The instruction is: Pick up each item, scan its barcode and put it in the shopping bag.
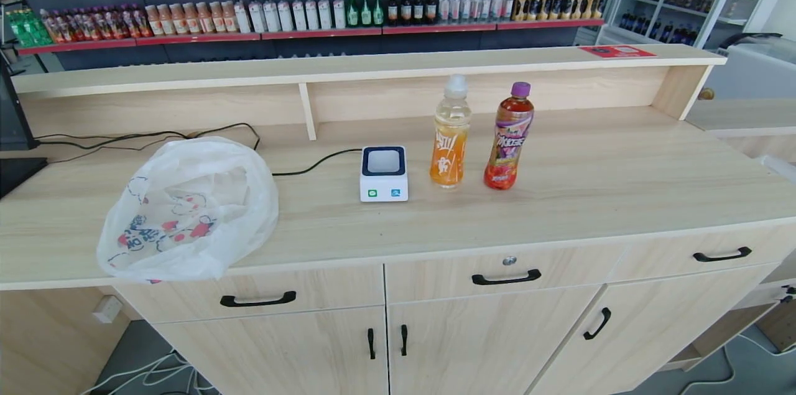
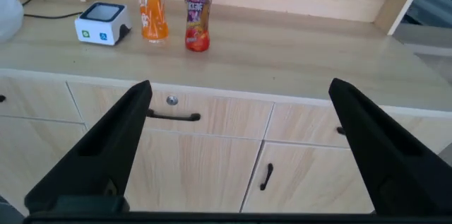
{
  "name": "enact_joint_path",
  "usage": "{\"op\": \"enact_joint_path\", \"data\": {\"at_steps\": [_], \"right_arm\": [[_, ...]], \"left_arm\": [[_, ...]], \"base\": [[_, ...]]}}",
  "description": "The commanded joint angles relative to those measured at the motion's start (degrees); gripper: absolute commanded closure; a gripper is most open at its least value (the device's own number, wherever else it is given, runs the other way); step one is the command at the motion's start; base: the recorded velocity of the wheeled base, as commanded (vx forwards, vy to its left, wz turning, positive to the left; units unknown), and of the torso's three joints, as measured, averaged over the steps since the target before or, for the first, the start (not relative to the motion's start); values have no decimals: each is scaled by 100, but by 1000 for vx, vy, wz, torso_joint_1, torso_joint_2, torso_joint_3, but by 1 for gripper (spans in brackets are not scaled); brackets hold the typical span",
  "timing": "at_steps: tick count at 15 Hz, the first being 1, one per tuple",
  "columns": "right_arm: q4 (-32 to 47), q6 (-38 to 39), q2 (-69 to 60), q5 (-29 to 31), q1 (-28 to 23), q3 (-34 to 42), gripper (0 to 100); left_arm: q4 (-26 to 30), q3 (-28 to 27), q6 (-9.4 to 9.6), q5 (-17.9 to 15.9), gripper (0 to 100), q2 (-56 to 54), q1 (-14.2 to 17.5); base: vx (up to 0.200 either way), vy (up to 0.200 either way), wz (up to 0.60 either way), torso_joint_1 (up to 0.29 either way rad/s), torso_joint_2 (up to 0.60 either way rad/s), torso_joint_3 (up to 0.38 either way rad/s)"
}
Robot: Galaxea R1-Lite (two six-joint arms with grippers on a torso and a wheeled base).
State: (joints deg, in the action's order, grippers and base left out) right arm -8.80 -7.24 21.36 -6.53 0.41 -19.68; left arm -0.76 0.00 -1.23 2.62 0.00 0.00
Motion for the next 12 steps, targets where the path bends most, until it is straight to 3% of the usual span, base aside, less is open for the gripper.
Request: {"op": "enact_joint_path", "data": {"at_steps": [1,4,12], "right_arm": [[-2011,12,2602,-15,20,-1021,0],[-2565,30,2865,-15,134,-634,0],[-2583,74,2944,-15,336,-414,0]], "left_arm": [[-4,0,0,2,100,0,0],[-4,0,9,-7,100,0,0],[-4,0,0,-7,100,0,0]], "base": [[0,0,0,0,0,0],[0,0,0,0,0,0],[0,200,0,2,6,2]]}}
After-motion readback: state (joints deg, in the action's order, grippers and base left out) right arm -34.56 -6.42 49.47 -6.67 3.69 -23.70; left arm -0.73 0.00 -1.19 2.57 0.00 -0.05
